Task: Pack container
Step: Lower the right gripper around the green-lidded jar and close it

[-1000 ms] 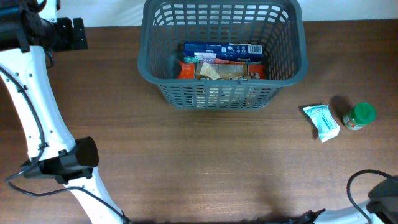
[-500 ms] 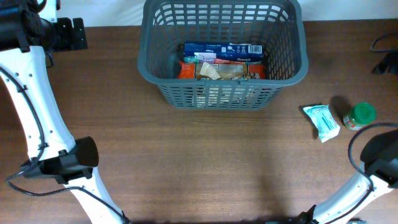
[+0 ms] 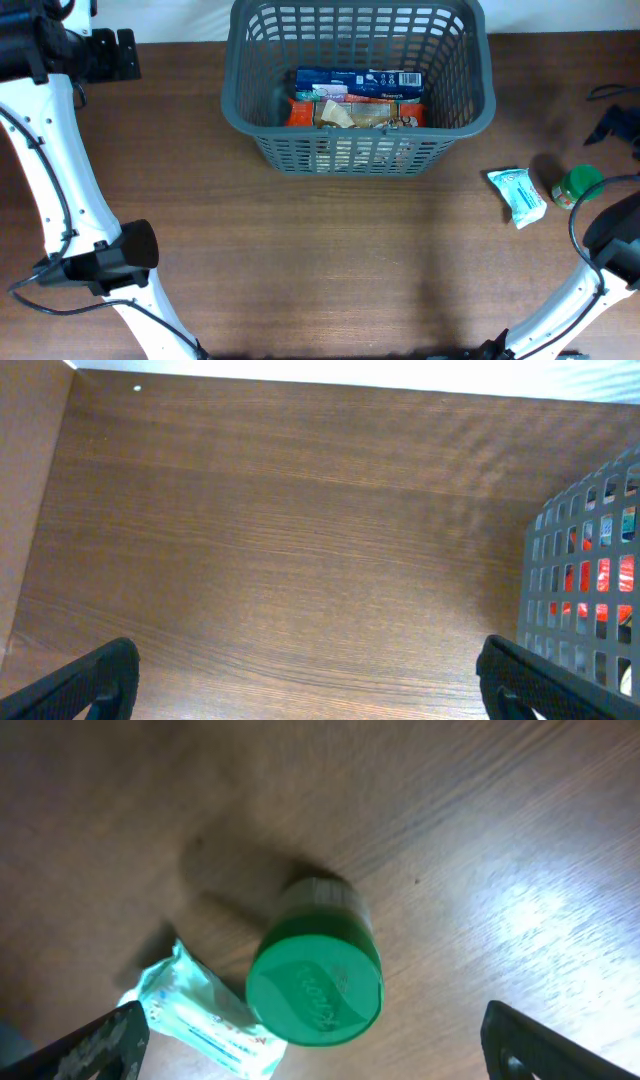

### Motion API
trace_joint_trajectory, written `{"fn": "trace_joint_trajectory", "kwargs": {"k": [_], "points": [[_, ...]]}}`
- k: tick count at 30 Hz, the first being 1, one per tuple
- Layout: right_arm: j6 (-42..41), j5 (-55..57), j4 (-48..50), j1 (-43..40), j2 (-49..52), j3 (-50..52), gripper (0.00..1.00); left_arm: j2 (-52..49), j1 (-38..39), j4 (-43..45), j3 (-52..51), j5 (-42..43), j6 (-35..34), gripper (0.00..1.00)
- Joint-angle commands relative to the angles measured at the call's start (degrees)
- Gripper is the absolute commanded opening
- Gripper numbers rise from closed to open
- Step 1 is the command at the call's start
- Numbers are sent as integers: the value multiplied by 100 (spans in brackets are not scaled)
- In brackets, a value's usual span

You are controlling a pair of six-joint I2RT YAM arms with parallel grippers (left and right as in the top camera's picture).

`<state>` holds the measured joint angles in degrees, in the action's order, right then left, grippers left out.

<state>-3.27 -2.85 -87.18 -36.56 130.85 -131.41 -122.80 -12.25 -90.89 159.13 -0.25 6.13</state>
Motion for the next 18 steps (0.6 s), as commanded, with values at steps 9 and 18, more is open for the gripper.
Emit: {"fn": "trace_joint_trajectory", "kwargs": {"k": [9,18], "points": [[-61,-66,837,17,79,1478,98,-9,-28,-9,-13,0,-96,99],[-170,-170,1419,22,79,2199,95,-9,-28,-9,-15,0,-96,99]]}}
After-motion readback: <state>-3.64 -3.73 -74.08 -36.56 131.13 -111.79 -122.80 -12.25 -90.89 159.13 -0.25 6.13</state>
